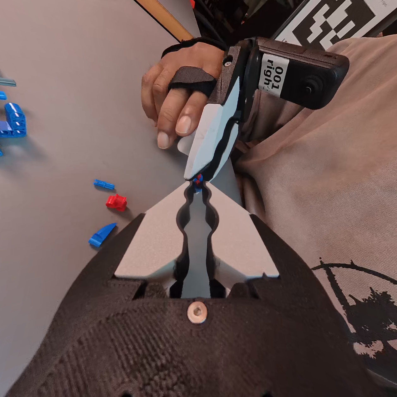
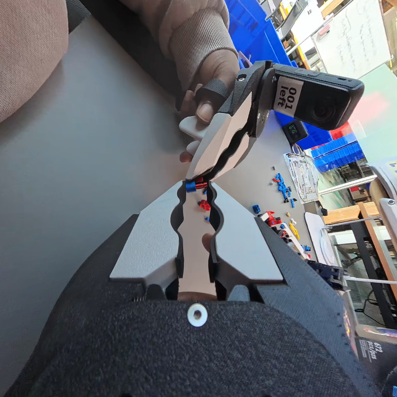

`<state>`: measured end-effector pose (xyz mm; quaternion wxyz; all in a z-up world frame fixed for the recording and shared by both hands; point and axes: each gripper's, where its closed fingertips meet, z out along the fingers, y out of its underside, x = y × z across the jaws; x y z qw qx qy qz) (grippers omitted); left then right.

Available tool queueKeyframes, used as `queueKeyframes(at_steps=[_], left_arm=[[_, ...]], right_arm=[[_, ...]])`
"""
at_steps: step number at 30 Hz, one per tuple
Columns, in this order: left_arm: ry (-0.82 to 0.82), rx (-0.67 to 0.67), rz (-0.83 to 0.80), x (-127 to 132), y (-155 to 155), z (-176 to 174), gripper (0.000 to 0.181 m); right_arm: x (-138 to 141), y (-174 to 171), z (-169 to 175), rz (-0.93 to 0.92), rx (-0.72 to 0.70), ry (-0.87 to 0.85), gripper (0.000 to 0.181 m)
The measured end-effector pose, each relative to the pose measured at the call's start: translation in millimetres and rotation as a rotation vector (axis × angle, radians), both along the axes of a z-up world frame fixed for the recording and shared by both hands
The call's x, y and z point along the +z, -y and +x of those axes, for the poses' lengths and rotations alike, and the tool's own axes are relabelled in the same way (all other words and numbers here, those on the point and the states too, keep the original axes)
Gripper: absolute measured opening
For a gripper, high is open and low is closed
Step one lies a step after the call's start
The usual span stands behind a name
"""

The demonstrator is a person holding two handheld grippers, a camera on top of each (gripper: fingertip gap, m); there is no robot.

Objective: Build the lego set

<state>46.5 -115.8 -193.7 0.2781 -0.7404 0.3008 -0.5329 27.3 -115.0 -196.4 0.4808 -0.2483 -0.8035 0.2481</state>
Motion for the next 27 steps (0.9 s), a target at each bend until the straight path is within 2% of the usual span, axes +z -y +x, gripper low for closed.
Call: queueKeyframes(at_steps=[12,15,19,27], left_arm=[[0.143,-0.027,-0.204,3.7,2.5,0.4,0.004],[0.177,-0.028,-0.237,6.3,1.9,0.3,0.004],[0.264,0.002,-0.290,15.1,-4.1,-1.1,0.004],[0.335,0.040,-0.315,23.7,-7.7,-5.2,0.004]], right_arm=[[0.8,2.6,1.0,-0.142,-0.026,0.057,0.015],[2.7,2.2,1.2,-0.227,-0.036,0.070,0.015],[10.0,-2.3,0.6,-0.428,-0.052,0.077,0.012],[19.9,-5.4,-3.7,-0.487,-0.068,0.019,0.013]])
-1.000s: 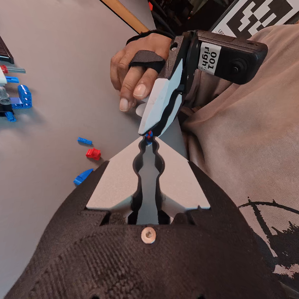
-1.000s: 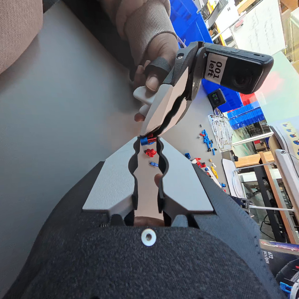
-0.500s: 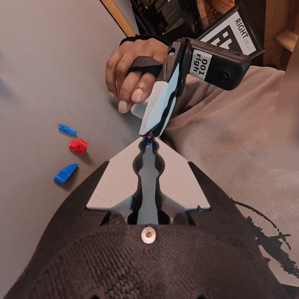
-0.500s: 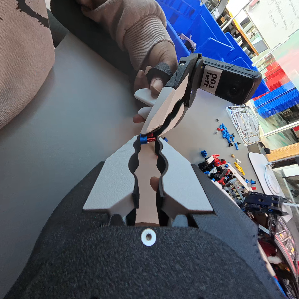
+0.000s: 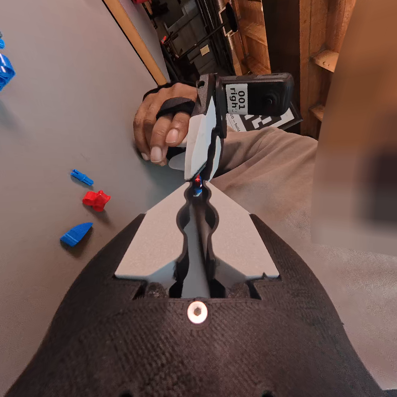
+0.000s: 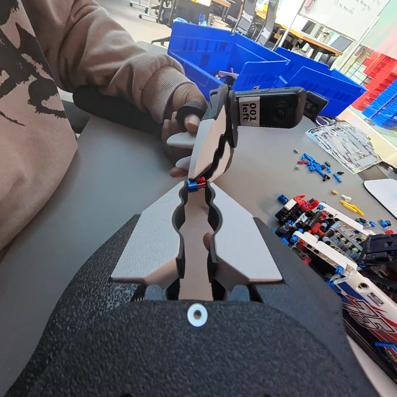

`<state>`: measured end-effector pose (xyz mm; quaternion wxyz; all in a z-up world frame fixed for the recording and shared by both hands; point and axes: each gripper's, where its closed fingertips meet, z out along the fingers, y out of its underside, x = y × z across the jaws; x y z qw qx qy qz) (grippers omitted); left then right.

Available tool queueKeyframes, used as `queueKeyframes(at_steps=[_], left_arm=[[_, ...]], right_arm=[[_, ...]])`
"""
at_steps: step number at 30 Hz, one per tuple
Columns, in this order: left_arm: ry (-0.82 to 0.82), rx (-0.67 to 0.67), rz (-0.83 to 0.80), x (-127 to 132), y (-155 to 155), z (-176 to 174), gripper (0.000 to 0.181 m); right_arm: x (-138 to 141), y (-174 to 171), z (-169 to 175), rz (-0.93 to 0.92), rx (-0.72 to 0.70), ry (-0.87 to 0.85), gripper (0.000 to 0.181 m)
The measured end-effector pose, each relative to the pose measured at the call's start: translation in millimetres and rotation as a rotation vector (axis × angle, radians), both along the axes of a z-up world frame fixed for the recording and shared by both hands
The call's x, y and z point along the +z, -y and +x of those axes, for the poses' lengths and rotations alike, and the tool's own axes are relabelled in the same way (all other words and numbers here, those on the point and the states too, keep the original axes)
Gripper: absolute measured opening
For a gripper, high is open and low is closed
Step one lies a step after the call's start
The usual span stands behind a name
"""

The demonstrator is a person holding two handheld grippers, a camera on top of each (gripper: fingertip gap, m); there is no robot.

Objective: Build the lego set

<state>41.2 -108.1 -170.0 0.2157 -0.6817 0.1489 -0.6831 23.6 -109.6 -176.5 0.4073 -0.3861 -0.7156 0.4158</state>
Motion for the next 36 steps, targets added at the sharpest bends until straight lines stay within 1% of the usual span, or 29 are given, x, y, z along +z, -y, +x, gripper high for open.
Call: queueKeyframes(at_steps=[3,4,5,7,11,14,18,21,32,34,36], left_arm=[[0.028,0.026,-0.029,1.7,-4.8,-3.0,0.004],[0.043,0.032,-0.037,3.1,-5.9,-4.0,0.004],[0.059,0.039,-0.045,5.0,-7.0,-5.4,0.004],[0.074,0.048,-0.049,7.3,-8.1,-7.9,0.004],[0.080,0.051,-0.050,8.9,-7.5,-8.3,0.004],[0.100,0.062,-0.066,10.1,-9.9,-9.7,0.005],[0.121,0.078,-0.084,11.8,-13.0,-11.6,0.004],[0.131,0.086,-0.091,13.2,-14.2,-12.2,0.004],[0.136,0.075,-0.109,12.1,-13.5,-8.8,0.004],[0.135,0.069,-0.109,11.5,-12.8,-7.6,0.005],[0.133,0.068,-0.109,11.2,-12.4,-7.5,0.004]], right_arm=[[1.8,-4.7,-2.6,0.041,-0.028,-0.040,0.014],[2.2,-4.3,-2.3,0.052,-0.021,-0.055,0.019],[0.4,-3.1,-1.2,0.060,-0.010,-0.051,0.029],[-2.1,-2.9,0.2,0.069,-0.006,-0.043,0.038],[1.7,-2.5,0.6,0.076,-0.004,-0.062,0.041],[4.0,-2.8,0.7,0.043,-0.005,-0.065,0.041],[10.1,-5.2,0.7,-0.058,-0.009,-0.074,0.040],[13.9,-8.5,-0.3,-0.096,-0.019,-0.086,0.037],[11.2,-13.1,-9.5,-0.011,-0.046,-0.097,0.022],[11.0,-11.8,-10.1,0.011,-0.038,-0.102,0.015],[10.6,-11.6,-10.0,0.025,-0.034,-0.107,0.015]])
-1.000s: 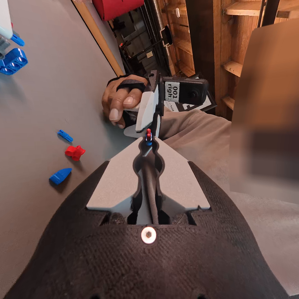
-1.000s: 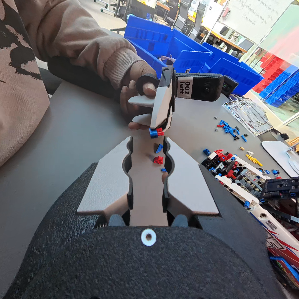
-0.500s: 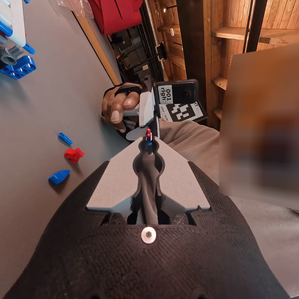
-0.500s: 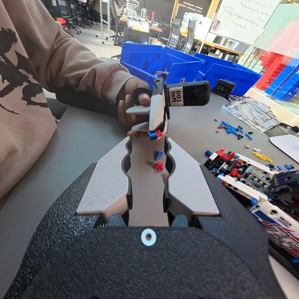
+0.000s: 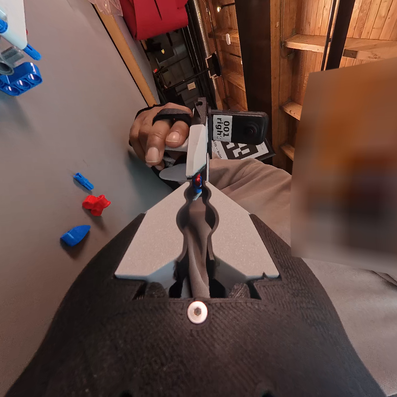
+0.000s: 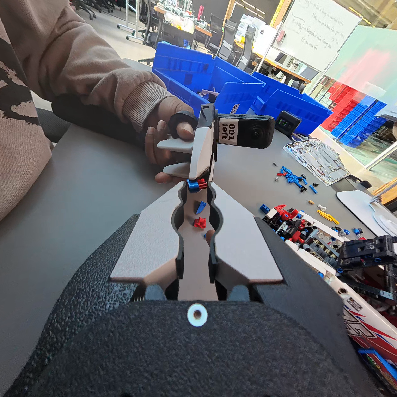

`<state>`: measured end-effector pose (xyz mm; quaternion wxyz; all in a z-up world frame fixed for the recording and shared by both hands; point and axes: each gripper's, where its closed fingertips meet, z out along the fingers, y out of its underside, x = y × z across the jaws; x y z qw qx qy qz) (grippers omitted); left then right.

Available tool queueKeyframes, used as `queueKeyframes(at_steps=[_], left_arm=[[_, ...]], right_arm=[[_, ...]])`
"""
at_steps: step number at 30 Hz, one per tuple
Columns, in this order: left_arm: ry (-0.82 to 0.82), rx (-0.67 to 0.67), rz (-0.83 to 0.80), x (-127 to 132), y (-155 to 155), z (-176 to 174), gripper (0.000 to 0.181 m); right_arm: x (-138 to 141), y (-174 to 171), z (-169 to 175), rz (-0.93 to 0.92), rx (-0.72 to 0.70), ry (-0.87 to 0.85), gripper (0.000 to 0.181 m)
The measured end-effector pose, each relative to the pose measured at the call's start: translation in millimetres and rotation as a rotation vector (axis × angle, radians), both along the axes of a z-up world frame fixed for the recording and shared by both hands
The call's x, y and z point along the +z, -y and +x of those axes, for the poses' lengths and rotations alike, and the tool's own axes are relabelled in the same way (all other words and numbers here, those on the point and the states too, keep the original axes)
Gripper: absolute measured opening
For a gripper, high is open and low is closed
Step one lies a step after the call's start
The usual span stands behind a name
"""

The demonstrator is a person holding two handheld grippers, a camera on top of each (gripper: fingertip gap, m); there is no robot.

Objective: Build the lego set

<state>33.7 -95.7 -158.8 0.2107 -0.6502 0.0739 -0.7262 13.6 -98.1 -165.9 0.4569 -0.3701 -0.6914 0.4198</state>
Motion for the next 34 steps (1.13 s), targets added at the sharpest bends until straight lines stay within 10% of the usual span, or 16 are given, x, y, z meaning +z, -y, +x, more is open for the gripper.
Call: queueKeyframes(at_steps=[26,34], left_arm=[[-0.039,-0.070,0.082,-0.1,15.2,10.4,0.004],[-0.817,0.069,0.635,-51.5,-2.9,-15.7,0.005]], right_arm=[[-0.1,14.9,9.5,-0.046,0.097,0.041,0.014],[-24.1,-19.8,18.6,0.008,-0.034,0.188,0.025]])
